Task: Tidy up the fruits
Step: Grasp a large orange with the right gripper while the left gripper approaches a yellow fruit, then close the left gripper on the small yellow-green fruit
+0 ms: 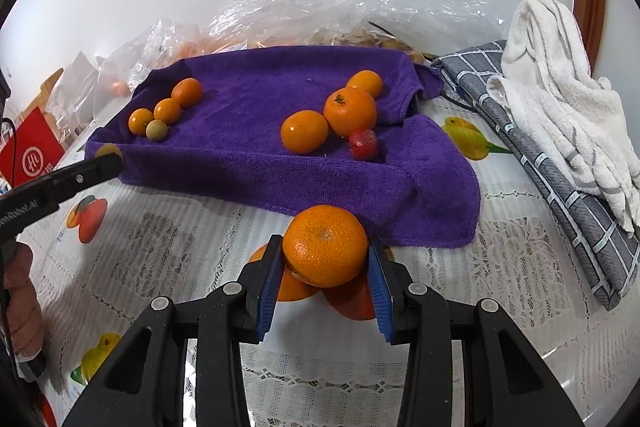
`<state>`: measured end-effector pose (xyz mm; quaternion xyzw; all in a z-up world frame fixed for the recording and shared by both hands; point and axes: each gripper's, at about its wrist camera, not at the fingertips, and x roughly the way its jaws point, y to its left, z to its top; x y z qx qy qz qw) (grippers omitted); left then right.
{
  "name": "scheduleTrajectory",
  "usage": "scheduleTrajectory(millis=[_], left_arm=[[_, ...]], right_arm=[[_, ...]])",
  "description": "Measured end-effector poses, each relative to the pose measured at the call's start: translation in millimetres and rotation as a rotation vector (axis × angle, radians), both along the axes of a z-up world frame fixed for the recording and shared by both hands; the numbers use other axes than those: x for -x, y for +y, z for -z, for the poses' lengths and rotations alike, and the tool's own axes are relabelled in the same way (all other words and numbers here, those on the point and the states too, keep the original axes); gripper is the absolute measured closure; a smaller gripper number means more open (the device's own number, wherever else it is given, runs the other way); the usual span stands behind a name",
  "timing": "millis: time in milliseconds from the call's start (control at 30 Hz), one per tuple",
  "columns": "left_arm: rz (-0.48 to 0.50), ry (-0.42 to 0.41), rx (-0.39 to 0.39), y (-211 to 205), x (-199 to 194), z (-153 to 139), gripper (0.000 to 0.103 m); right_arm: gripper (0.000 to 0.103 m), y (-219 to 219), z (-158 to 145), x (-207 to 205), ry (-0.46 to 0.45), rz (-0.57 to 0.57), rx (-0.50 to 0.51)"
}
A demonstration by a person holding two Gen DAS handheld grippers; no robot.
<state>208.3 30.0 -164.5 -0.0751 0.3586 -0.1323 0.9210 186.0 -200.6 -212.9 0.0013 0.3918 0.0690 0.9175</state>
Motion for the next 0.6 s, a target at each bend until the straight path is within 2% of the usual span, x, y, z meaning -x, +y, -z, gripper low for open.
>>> scheduleTrajectory(millis=[600], left_arm=[[-0.109, -0.029, 0.016, 24, -2, -9, 0.076]], right_arm=[[0.063, -3, -1, 3, -0.013, 0.016, -0.027]])
